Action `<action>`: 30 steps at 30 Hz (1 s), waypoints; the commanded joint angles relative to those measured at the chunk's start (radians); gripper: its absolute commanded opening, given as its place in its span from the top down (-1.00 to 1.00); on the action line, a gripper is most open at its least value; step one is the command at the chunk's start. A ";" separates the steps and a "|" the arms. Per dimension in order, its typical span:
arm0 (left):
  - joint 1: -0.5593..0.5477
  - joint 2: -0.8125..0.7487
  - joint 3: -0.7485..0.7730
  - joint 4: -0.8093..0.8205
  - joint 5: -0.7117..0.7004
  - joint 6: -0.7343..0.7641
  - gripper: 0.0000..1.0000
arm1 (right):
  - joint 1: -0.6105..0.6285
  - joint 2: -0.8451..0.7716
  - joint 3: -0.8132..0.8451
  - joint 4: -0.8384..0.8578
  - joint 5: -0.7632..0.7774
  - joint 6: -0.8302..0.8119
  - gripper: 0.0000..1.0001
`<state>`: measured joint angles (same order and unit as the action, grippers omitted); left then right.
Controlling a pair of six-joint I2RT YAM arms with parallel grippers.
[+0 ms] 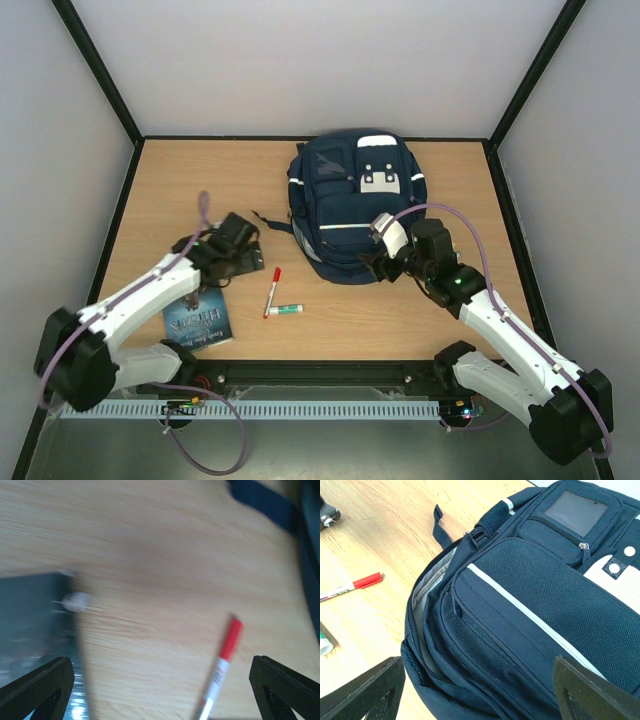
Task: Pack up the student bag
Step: Move the stationery to the center of the board, then move the book to the center of the board.
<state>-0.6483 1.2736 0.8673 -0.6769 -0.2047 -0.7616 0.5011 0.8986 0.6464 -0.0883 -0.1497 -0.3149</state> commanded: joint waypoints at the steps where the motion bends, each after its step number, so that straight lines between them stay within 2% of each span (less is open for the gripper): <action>1: 0.167 -0.152 -0.069 -0.091 -0.145 -0.086 -0.98 | -0.004 0.001 -0.011 -0.025 -0.016 -0.009 -0.63; 4: 0.275 -0.221 -0.101 -0.101 -0.166 -0.077 -0.99 | -0.004 0.000 -0.008 -0.028 -0.019 -0.010 -0.63; 7: 0.339 -0.249 -0.094 -0.139 -0.232 -0.109 -0.98 | -0.004 -0.001 -0.009 -0.028 -0.020 -0.012 -0.63; 16: 0.521 -0.422 -0.240 -0.057 -0.180 -0.239 -0.98 | -0.004 0.005 -0.006 -0.036 -0.021 -0.016 -0.64; 21: 0.532 -0.436 -0.296 -0.038 -0.234 -0.274 -0.98 | -0.004 0.013 -0.005 -0.038 -0.026 -0.019 -0.64; 30: 0.539 -0.328 -0.406 0.056 -0.168 -0.371 -0.99 | -0.004 0.008 -0.006 -0.034 -0.001 -0.015 -0.64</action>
<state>-0.1165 0.9184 0.5121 -0.6704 -0.3927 -1.0676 0.5011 0.9165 0.6464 -0.1066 -0.1532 -0.3294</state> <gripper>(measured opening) 0.992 0.819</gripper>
